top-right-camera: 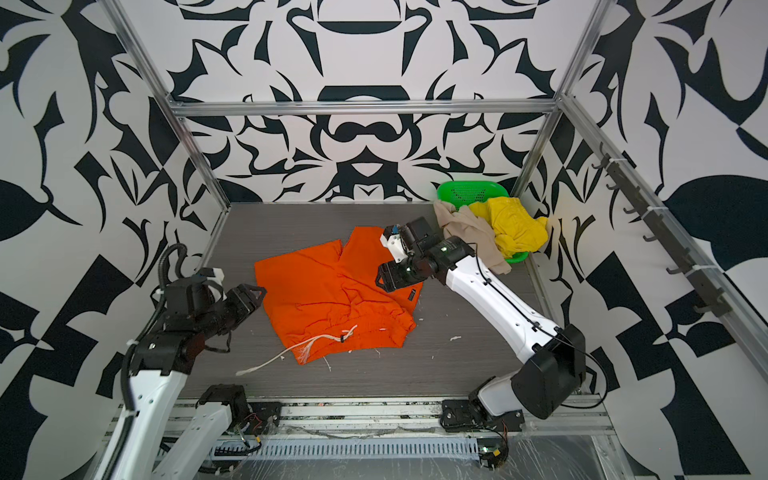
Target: Fold and stack the shorts
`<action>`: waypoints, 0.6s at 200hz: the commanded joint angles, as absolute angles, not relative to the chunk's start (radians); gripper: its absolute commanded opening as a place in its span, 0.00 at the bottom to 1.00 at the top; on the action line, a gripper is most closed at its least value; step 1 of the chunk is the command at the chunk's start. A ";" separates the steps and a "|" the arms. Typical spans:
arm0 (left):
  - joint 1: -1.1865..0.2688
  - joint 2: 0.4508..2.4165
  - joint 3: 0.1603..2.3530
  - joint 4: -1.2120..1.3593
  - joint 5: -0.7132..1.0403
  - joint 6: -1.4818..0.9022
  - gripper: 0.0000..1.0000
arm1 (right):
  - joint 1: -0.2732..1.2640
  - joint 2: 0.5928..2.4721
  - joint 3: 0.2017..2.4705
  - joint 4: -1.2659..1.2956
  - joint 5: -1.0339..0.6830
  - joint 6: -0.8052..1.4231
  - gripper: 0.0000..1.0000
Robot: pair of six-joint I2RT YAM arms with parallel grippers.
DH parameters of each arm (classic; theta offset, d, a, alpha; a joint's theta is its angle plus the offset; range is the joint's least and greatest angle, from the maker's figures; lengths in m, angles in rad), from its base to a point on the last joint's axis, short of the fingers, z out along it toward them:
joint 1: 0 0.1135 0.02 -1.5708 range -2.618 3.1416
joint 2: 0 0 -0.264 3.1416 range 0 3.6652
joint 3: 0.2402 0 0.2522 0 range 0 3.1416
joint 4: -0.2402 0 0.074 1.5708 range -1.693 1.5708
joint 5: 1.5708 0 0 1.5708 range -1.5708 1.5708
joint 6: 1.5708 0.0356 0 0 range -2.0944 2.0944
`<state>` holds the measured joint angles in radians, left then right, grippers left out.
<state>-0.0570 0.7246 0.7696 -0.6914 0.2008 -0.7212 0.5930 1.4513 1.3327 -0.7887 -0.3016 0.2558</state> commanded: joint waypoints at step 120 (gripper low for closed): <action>-0.274 1.412 0.616 -0.162 0.201 -0.872 0.62 | 0.578 1.857 1.206 -0.478 -0.162 0.429 0.70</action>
<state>-0.2733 1.4067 0.6468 -0.2230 0.2199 -0.8337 0.5766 1.8328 1.1694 -0.5201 -0.1604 0.4458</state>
